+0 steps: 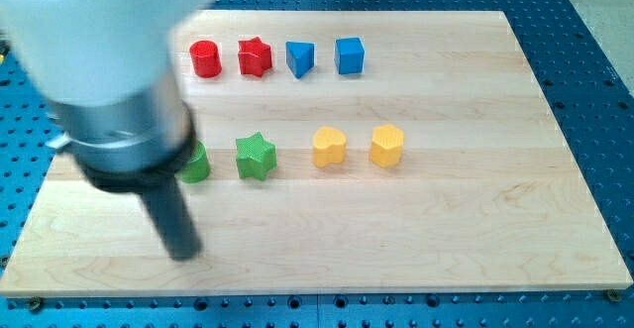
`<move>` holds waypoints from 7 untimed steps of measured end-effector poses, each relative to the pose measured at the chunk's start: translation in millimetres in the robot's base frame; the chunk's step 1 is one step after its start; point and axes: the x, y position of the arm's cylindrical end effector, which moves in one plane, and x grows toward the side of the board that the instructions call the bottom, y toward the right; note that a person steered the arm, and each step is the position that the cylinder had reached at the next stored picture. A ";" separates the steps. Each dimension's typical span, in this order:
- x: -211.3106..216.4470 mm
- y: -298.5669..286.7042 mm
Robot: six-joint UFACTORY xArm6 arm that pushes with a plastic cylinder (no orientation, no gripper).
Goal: Place the red star top left to the red circle
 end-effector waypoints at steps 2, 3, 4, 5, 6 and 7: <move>-154.3 -25.3; -187.4 13.3; -205.2 80.0; -255.2 82.4; -303.1 83.0; -315.8 77.2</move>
